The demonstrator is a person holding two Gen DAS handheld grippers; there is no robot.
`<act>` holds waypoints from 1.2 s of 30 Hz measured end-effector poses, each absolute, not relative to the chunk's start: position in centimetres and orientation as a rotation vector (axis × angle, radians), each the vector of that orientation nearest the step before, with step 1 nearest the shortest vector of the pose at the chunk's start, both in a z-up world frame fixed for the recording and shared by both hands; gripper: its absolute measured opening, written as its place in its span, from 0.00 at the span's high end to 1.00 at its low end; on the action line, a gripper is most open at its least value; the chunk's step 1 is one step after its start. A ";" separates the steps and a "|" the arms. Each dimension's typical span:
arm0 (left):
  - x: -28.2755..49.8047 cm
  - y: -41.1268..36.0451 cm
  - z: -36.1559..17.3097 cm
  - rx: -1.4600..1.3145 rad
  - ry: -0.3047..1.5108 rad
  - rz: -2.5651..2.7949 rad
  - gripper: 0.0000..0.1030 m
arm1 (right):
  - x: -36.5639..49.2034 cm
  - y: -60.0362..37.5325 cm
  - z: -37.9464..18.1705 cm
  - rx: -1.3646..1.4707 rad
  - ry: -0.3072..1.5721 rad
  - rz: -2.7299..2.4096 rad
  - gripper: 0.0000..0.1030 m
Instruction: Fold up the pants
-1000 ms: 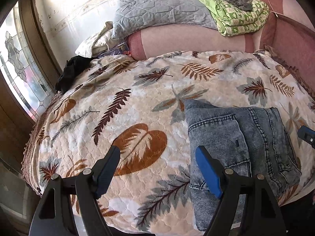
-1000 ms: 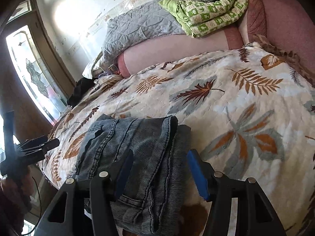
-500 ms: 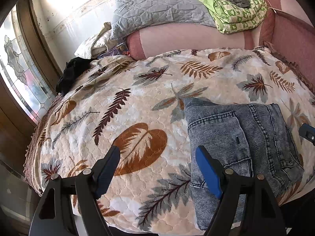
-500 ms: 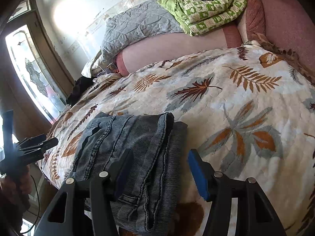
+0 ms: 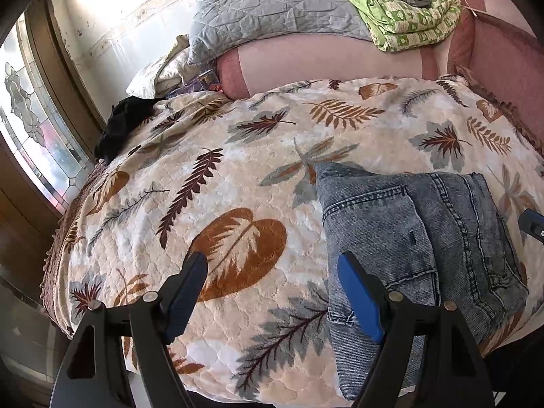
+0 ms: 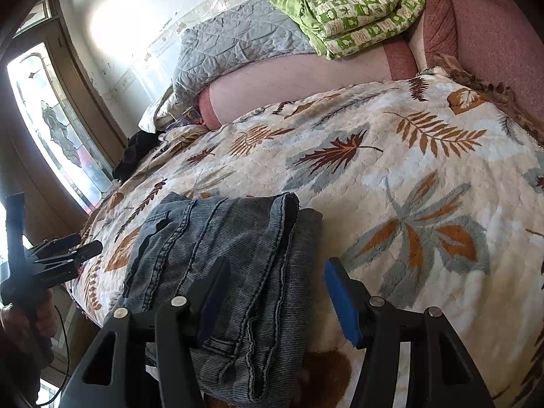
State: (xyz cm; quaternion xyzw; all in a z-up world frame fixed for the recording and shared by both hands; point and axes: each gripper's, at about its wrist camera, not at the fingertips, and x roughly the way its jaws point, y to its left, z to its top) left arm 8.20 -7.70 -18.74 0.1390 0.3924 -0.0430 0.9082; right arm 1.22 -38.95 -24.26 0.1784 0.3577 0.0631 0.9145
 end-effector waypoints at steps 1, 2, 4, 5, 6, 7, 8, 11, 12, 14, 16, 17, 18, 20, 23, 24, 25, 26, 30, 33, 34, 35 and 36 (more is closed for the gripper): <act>8.2 -7.7 -18.7 0.287 0.809 -0.088 0.23 | 1.2 -39.0 -24.3 0.367 0.736 0.128 0.40; 8.2 -7.7 -18.7 0.285 0.808 -0.089 0.23 | 1.2 -39.0 -24.3 0.369 0.737 0.127 0.40; 8.2 -7.7 -18.7 0.283 0.806 -0.091 0.23 | 1.2 -39.0 -24.3 0.371 0.737 0.124 0.40; 8.2 -7.7 -18.7 0.285 0.806 -0.089 0.23 | 1.2 -39.0 -24.3 0.371 0.737 0.122 0.40; 8.2 -7.7 -18.6 0.285 0.805 -0.086 0.23 | 1.2 -39.0 -24.3 0.371 0.737 0.122 0.40; 8.2 -7.6 -18.6 0.283 0.804 -0.086 0.23 | 1.2 -39.0 -24.3 0.371 0.737 0.122 0.40; 8.2 -7.6 -18.6 0.281 0.805 -0.087 0.23 | 1.2 -39.0 -24.3 0.370 0.738 0.121 0.40; 8.3 -7.6 -18.5 0.282 0.805 -0.086 0.23 | 1.3 -39.0 -24.4 0.370 0.741 0.120 0.40; 8.3 -7.6 -18.5 0.283 0.804 -0.087 0.23 | 1.3 -39.0 -24.5 0.369 0.742 0.119 0.40; 8.3 -7.7 -18.5 0.287 0.803 -0.090 0.23 | 1.3 -39.0 -24.5 0.371 0.743 0.117 0.40; 8.3 -7.8 -18.3 0.289 0.799 -0.090 0.23 | 1.4 -39.0 -24.5 0.373 0.743 0.115 0.40; 8.3 -7.8 -18.3 0.289 0.797 -0.090 0.23 | 1.4 -39.1 -24.5 0.374 0.743 0.114 0.40; 8.3 -7.8 -18.2 0.289 0.796 -0.090 0.23 | 1.4 -39.1 -24.6 0.375 0.744 0.113 0.40; 8.3 -7.8 -18.2 0.288 0.796 -0.089 0.23 | 1.4 -39.0 -24.6 0.375 0.745 0.112 0.40; 8.3 -7.8 -18.2 0.289 0.796 -0.088 0.23 | 1.5 -39.0 -24.6 0.373 0.748 0.112 0.40; 8.3 -7.8 -18.2 0.289 0.795 -0.089 0.23 | 1.5 -39.0 -24.6 0.373 0.748 0.111 0.40; 8.3 -7.8 -18.2 0.289 0.795 -0.088 0.23 | 1.5 -39.0 -24.7 0.374 0.749 0.111 0.40; 8.4 -7.8 -18.2 0.290 0.795 -0.088 0.23 | 1.5 -39.0 -24.7 0.373 0.749 0.111 0.40; 8.3 -7.8 -18.2 0.288 0.794 -0.088 0.23 | 1.5 -39.0 -24.7 0.375 0.750 0.108 0.40; 8.4 -7.8 -18.2 0.289 0.794 -0.088 0.23 | 1.5 -39.0 -24.8 0.375 0.749 0.107 0.40; 8.4 -7.8 -18.2 0.289 0.795 -0.087 0.23 | 1.5 -39.0 -24.8 0.375 0.750 0.107 0.40; 8.4 -7.8 -18.3 0.289 0.797 -0.087 0.23 | 1.5 -39.0 -24.8 0.375 0.751 0.106 0.40; 8.4 -7.8 -18.3 0.288 0.799 -0.087 0.23 | 1.5 -39.0 -24.8 0.374 0.751 0.106 0.40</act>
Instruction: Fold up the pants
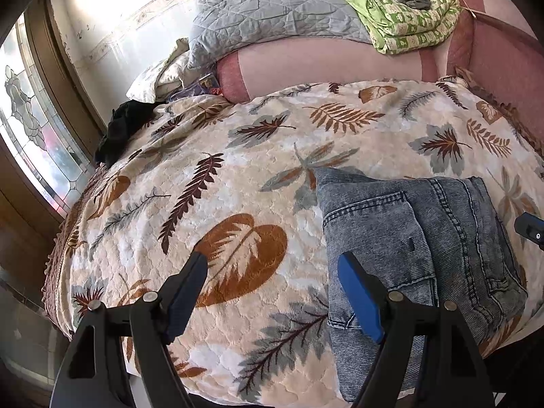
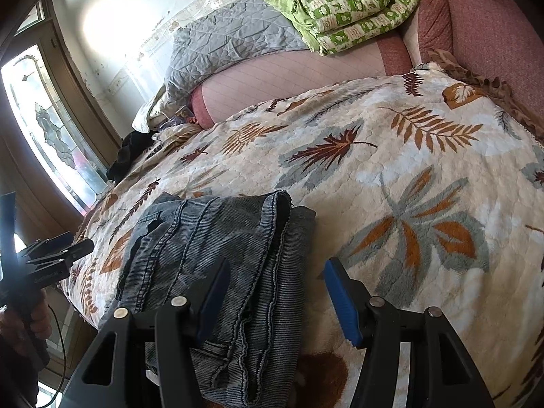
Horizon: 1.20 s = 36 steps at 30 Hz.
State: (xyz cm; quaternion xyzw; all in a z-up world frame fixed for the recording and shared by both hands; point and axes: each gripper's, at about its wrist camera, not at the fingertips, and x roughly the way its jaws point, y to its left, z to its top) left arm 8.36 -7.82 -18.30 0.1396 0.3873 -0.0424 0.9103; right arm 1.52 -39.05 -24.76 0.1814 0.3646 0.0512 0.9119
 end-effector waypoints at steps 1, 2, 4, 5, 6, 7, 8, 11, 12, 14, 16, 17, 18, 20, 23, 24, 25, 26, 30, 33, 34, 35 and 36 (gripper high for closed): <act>8.4 -7.8 -18.3 0.286 0.800 -0.088 0.23 | 1.5 -39.0 -24.8 0.374 0.752 0.105 0.40; 8.3 -7.8 -18.4 0.286 0.801 -0.089 0.23 | 1.5 -39.1 -24.7 0.374 0.752 0.106 0.40; 8.3 -7.8 -18.5 0.289 0.803 -0.089 0.23 | 1.5 -39.1 -24.7 0.373 0.751 0.105 0.40; 8.3 -7.8 -18.5 0.289 0.803 -0.089 0.23 | 1.5 -39.1 -24.8 0.372 0.752 0.104 0.40; 8.3 -7.8 -18.6 0.288 0.804 -0.090 0.23 | 1.5 -39.0 -24.8 0.373 0.753 0.104 0.40; 8.3 -7.8 -18.6 0.287 0.806 -0.091 0.23 | 1.5 -39.0 -24.8 0.373 0.753 0.104 0.40; 8.3 -7.8 -18.7 0.288 0.808 -0.091 0.23 | 1.5 -39.0 -24.8 0.372 0.753 0.103 0.40; 8.3 -7.8 -18.9 0.290 0.813 -0.092 0.23 | 1.5 -39.0 -24.8 0.370 0.755 0.104 0.40; 8.3 -7.8 -18.9 0.290 0.814 -0.093 0.23 | 1.5 -38.9 -24.9 0.369 0.756 0.104 0.40; 8.4 -7.8 -19.0 0.289 0.817 -0.094 0.23 | 1.5 -38.9 -24.9 0.367 0.758 0.103 0.40; 8.4 -7.8 -19.0 0.289 0.817 -0.093 0.23 | 1.6 -38.9 -24.9 0.366 0.759 0.104 0.40; 8.4 -7.9 -19.0 0.289 0.817 -0.094 0.23 | 1.6 -38.9 -24.9 0.366 0.758 0.103 0.40; 8.4 -7.8 -19.0 0.288 0.818 -0.094 0.23 | 1.6 -38.9 -24.9 0.366 0.758 0.103 0.40; 8.4 -7.9 -19.0 0.288 0.816 -0.093 0.23 | 1.6 -38.8 -24.9 0.367 0.759 0.103 0.40; 8.5 -7.9 -19.0 0.287 0.817 -0.094 0.23 | 1.6 -38.8 -24.9 0.366 0.759 0.103 0.40; 8.5 -7.9 -19.0 0.286 0.818 -0.094 0.23 | 1.6 -38.8 -24.9 0.367 0.759 0.105 0.40; 8.5 -7.9 -19.1 0.286 0.819 -0.093 0.23 | 1.6 -38.8 -24.9 0.367 0.760 0.105 0.40; 8.6 -7.9 -19.1 0.286 0.820 -0.094 0.23 | 1.6 -38.8 -25.0 0.366 0.761 0.105 0.40; 8.6 -7.8 -19.2 0.286 0.824 -0.096 0.23 | 1.7 -38.7 -25.0 0.364 0.763 0.104 0.40; 8.6 -7.8 -19.2 0.289 0.823 -0.096 0.23 | 1.7 -38.7 -25.0 0.365 0.763 0.105 0.40; 8.6 -7.9 -19.2 0.290 0.823 -0.096 0.23 | 1.7 -38.7 -25.0 0.364 0.763 0.105 0.40; 8.7 -7.9 -19.2 0.290 0.822 -0.096 0.23 | 1.7 -38.7 -25.0 0.364 0.762 0.106 0.40; 8.6 -7.9 -19.2 0.289 0.822 -0.096 0.23 | 1.7 -38.7 -25.0 0.364 0.762 0.105 0.40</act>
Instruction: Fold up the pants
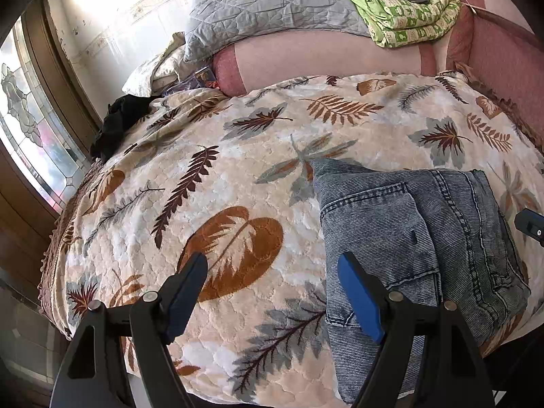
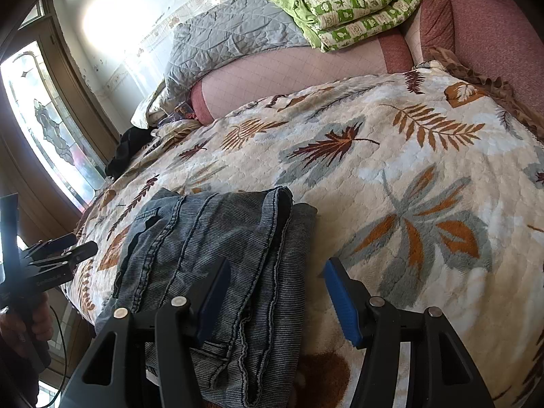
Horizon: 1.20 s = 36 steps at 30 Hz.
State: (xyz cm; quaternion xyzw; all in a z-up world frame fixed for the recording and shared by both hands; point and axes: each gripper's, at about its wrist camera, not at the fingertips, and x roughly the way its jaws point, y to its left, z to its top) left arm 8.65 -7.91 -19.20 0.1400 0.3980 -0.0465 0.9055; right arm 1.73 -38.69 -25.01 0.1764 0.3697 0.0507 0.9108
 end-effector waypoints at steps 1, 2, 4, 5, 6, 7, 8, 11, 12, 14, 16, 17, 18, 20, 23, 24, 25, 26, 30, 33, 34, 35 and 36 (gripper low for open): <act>8.6 -7.9 -19.2 0.289 0.823 -0.097 0.23 | 1.7 -38.7 -25.0 0.363 0.762 0.104 0.40; 8.6 -7.9 -19.2 0.289 0.824 -0.097 0.23 | 1.7 -38.7 -25.0 0.363 0.762 0.105 0.40; 8.6 -8.0 -19.3 0.290 0.824 -0.096 0.23 | 1.7 -38.6 -25.0 0.363 0.762 0.105 0.40; 8.6 -8.0 -19.3 0.289 0.825 -0.096 0.23 | 1.7 -38.6 -25.0 0.363 0.762 0.104 0.40; 8.6 -8.0 -19.3 0.289 0.826 -0.096 0.23 | 1.7 -38.6 -25.0 0.363 0.762 0.105 0.40; 8.6 -8.1 -19.3 0.289 0.827 -0.096 0.23 | 1.7 -38.6 -25.0 0.363 0.761 0.105 0.40; 8.6 -8.1 -19.4 0.289 0.827 -0.096 0.23 | 1.7 -38.6 -25.0 0.363 0.762 0.104 0.40; 8.6 -8.1 -19.4 0.288 0.827 -0.097 0.23 | 1.7 -38.6 -25.0 0.363 0.762 0.105 0.40; 8.6 -8.1 -19.4 0.288 0.827 -0.098 0.23 | 1.7 -38.6 -25.0 0.363 0.762 0.105 0.40; 8.6 -8.1 -19.4 0.289 0.826 -0.096 0.23 | 1.7 -38.6 -25.0 0.362 0.761 0.104 0.40; 8.6 -8.1 -19.4 0.288 0.826 -0.098 0.23 | 1.7 -38.6 -25.0 0.363 0.761 0.105 0.40; 8.6 -8.2 -19.4 0.288 0.827 -0.098 0.23 | 1.7 -38.6 -25.0 0.363 0.762 0.105 0.40; 8.7 -8.2 -19.4 0.289 0.827 -0.097 0.23 | 1.7 -38.6 -25.0 0.363 0.762 0.103 0.40; 8.6 -8.2 -19.4 0.288 0.826 -0.099 0.23 | 1.7 -38.6 -25.0 0.363 0.761 0.104 0.40; 8.7 -8.2 -19.4 0.288 0.827 -0.098 0.23 | 1.7 -38.6 -25.0 0.363 0.762 0.103 0.40; 8.7 -8.2 -19.4 0.288 0.827 -0.098 0.23 | 1.7 -38.6 -25.0 0.363 0.763 0.103 0.40; 8.7 -8.2 -19.4 0.288 0.827 -0.099 0.23 | 1.8 -38.6 -25.0 0.363 0.764 0.103 0.40; 8.7 -8.2 -19.4 0.288 0.827 -0.099 0.23 | 1.8 -38.6 -25.0 0.363 0.763 0.103 0.40; 8.7 -8.2 -19.4 0.288 0.827 -0.100 0.23 | 1.8 -38.6 -25.1 0.363 0.765 0.102 0.40; 8.7 -8.3 -19.4 0.290 0.826 -0.100 0.23 | 1.8 -38.8 -25.0 0.364 0.764 0.100 0.40; 8.7 -8.3 -19.4 0.289 0.826 -0.100 0.23 | 1.8 -38.8 -25.0 0.365 0.764 0.100 0.40; 8.7 -8.3 -19.4 0.289 0.827 -0.101 0.23 | 1.8 -38.9 -25.0 0.367 0.764 0.101 0.40; 8.8 -8.4 -19.4 0.291 0.827 -0.102 0.23 | 1.7 -39.0 -25.0 0.366 0.764 0.100 0.40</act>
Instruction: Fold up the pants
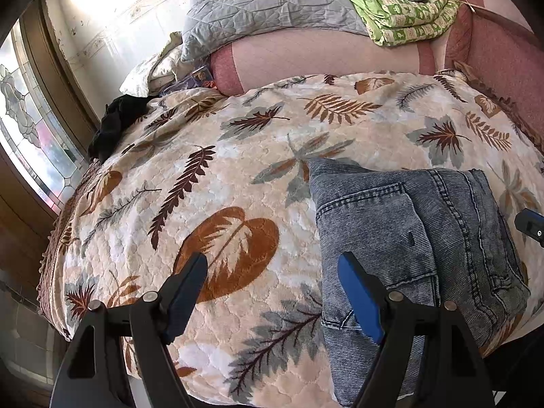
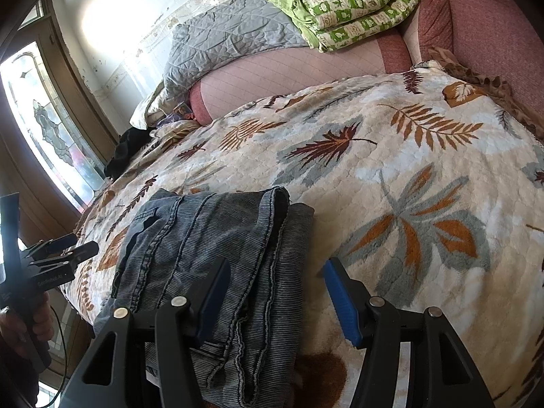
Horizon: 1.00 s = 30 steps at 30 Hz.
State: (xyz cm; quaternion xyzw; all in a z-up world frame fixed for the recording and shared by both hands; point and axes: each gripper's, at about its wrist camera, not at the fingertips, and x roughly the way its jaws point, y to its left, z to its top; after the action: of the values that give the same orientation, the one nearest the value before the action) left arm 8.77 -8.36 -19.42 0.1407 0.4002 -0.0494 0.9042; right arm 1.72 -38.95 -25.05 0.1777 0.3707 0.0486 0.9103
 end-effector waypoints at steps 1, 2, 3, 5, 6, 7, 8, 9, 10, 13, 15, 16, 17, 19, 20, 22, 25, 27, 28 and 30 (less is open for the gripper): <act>8.8 -8.4 -19.4 0.292 0.827 -0.103 0.23 | 1.7 -39.0 -25.1 0.365 0.764 0.100 0.40; 8.8 -8.5 -19.4 0.294 0.826 -0.103 0.23 | 1.7 -39.0 -25.1 0.365 0.764 0.100 0.40; 8.9 -8.5 -19.4 0.295 0.826 -0.104 0.23 | 1.7 -39.0 -25.1 0.366 0.765 0.101 0.40; 9.1 -8.4 -19.6 0.292 0.833 -0.113 0.23 | 1.8 -39.0 -25.1 0.363 0.770 0.095 0.40; 9.4 -8.3 -19.8 0.283 0.850 -0.127 0.23 | 1.7 -39.0 -25.2 0.365 0.775 0.093 0.40; 9.7 -8.1 -20.1 0.274 0.867 -0.133 0.23 | 1.7 -39.1 -25.3 0.367 0.779 0.093 0.40; 10.0 -7.9 -20.4 0.266 0.884 -0.132 0.23 | 1.7 -39.3 -25.3 0.369 0.783 0.090 0.40; 10.2 -7.7 -20.6 0.255 0.893 -0.127 0.23 | 1.6 -39.6 -25.4 0.373 0.783 0.082 0.40; 10.3 -7.4 -20.6 0.249 0.892 -0.119 0.23 | 1.6 -39.9 -25.4 0.383 0.780 0.072 0.40; 10.3 -7.3 -20.4 0.242 0.886 -0.114 0.23 | 1.2 -41.1 -25.5 0.433 0.775 0.053 0.40; 10.2 -7.5 -20.1 0.246 0.873 -0.119 0.23 | 1.1 -41.4 -25.6 0.436 0.773 0.043 0.40; 10.2 -7.6 -20.0 0.250 0.867 -0.121 0.23 | 1.2 -41.4 -25.6 0.430 0.775 0.040 0.40; 10.1 -7.8 -19.9 0.255 0.863 -0.121 0.23 | 1.2 -41.3 -25.6 0.427 0.777 0.041 0.40; 10.0 -8.0 -19.9 0.260 0.861 -0.123 0.23 | 1.3 -41.1 -25.5 0.419 0.776 0.048 0.40; 10.0 -8.1 -19.9 0.261 0.862 -0.125 0.23 | 1.3 -41.0 -25.5 0.413 0.775 0.052 0.40; 10.0 -8.2 -20.0 0.266 0.864 -0.125 0.23 | 1.4 -40.7 -25.5 0.407 0.776 0.061 0.40; 10.0 -8.1 -20.1 0.266 0.867 -0.124 0.23 | 1.5 -40.4 -25.5 0.400 0.782 0.070 0.40; 10.1 -8.1 -20.1 0.263 0.868 -0.122 0.23 | 1.4 -40.4 -25.5 0.401 0.781 0.076 0.40; 10.1 -8.0 -20.1 0.261 0.868 -0.122 0.23 | 1.4 -40.4 -25.5 0.403 0.780 0.078 0.40; 10.2 -8.0 -20.2 0.260 0.869 -0.121 0.23 | 1.4 -40.4 -25.5 0.404 0.778 0.078 0.40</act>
State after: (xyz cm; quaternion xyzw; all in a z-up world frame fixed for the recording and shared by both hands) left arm 10.23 -7.97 -20.20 0.1253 0.4194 -0.0584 0.8972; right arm 1.36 -40.39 -25.50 0.1955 0.3765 0.0377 0.9047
